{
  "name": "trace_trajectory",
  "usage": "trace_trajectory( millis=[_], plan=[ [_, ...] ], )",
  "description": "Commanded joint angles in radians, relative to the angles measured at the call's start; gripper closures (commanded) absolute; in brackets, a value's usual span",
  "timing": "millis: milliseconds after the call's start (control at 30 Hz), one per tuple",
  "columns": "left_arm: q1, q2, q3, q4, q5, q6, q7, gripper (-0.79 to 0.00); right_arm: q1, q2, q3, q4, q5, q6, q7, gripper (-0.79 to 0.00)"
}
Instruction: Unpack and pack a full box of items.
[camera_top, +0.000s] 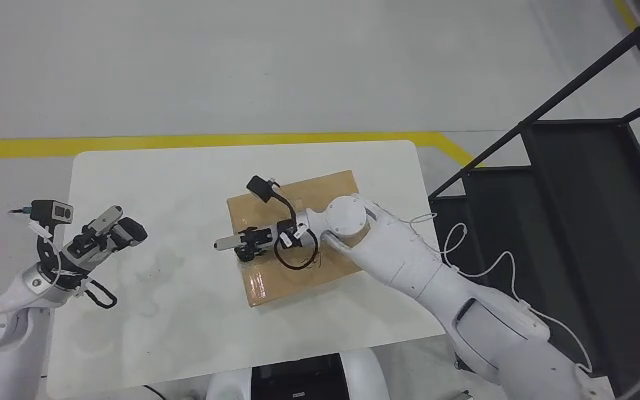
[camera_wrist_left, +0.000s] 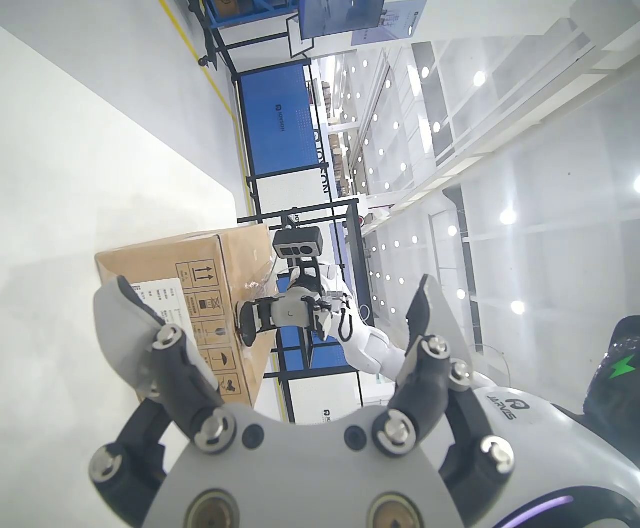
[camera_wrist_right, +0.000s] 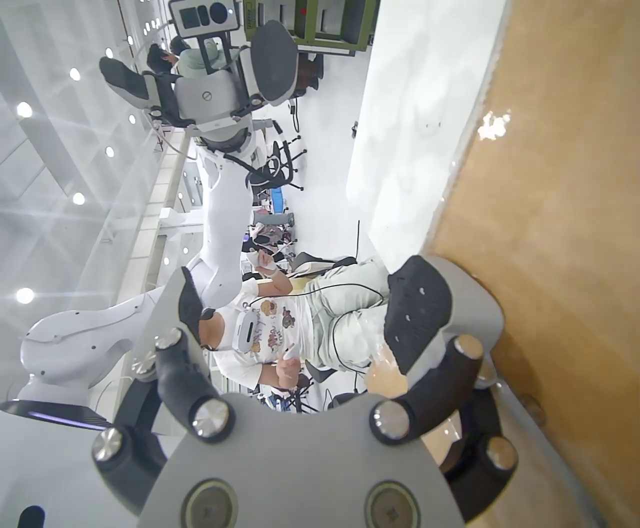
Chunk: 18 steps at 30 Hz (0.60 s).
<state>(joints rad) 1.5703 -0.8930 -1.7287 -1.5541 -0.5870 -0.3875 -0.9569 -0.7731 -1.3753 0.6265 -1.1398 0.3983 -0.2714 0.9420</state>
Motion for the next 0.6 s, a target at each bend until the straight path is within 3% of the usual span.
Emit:
trace_trajectory(
  millis=[0, 167, 333, 567],
  plan=[
    [0.000, 0.000, 0.000, 0.000, 0.000, 0.000, 0.000, -0.785, -0.018, 0.002, 0.031, -0.023, 0.086, -0.051, 0.043, -0.785],
    [0.000, 0.000, 0.000, 0.000, 0.000, 0.000, 0.000, -0.785, -0.079, 0.033, 0.167, -0.082, 0.277, -0.184, 0.180, -0.785],
    [0.000, 0.000, 0.000, 0.000, 0.000, 0.000, 0.000, -0.785, -0.174, 0.082, 0.336, -0.168, 0.352, -0.300, 0.305, -0.785],
    [0.000, 0.000, 0.000, 0.000, 0.000, 0.000, 0.000, -0.785, -0.346, 0.140, 0.569, -0.266, 0.295, -0.380, 0.225, -0.785]
  ],
)
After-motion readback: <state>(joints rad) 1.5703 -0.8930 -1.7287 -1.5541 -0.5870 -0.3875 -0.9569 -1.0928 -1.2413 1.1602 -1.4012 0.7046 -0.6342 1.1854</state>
